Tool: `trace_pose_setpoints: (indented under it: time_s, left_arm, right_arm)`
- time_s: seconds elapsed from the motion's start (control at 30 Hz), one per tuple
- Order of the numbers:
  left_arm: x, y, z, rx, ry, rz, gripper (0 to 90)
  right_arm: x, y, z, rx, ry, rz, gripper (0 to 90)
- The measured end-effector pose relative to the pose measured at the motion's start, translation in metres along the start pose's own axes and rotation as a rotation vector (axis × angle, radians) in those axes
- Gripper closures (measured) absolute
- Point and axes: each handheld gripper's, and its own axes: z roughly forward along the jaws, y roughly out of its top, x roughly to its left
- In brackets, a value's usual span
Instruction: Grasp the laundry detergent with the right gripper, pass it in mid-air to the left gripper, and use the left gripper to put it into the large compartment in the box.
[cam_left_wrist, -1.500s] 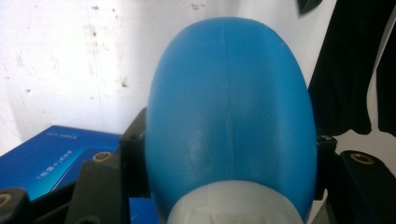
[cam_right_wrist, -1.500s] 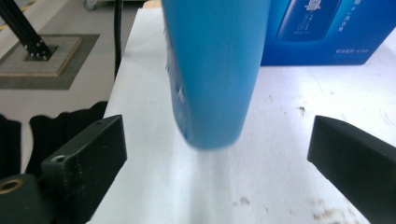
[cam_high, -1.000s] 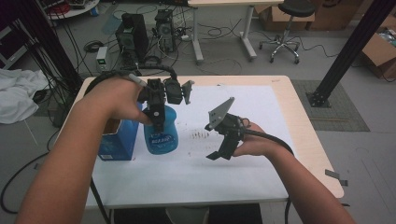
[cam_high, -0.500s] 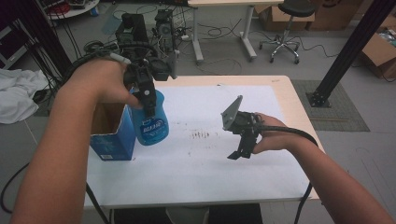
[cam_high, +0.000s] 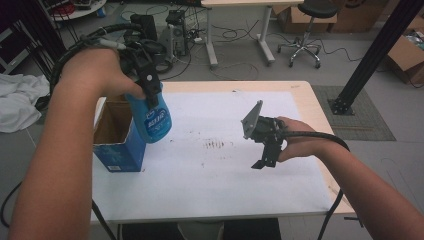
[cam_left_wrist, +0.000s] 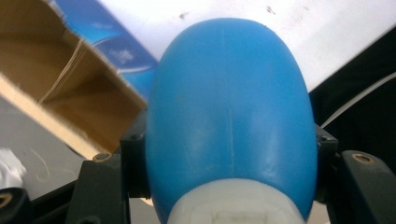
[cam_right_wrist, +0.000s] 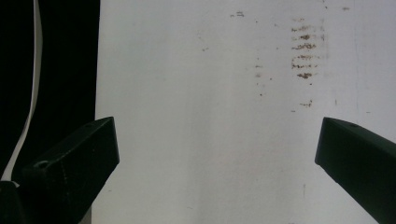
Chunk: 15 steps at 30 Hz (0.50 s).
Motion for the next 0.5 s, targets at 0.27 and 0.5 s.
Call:
trace_pose_setpoints:
  time_s: [0.27, 0.5]
  left_arm:
    - [0.014, -0.014, -0.020, -0.023, 0.020, -0.215, 38.2]
    - [0.036, -0.026, -0.029, -0.023, 0.022, -0.399, 38.2]
  right_arm:
    - [-0.001, 0.003, 0.001, 0.012, 0.002, -0.014, 0.0]
    - [-0.002, 0.006, 0.000, 0.014, 0.003, -0.025, 0.0]
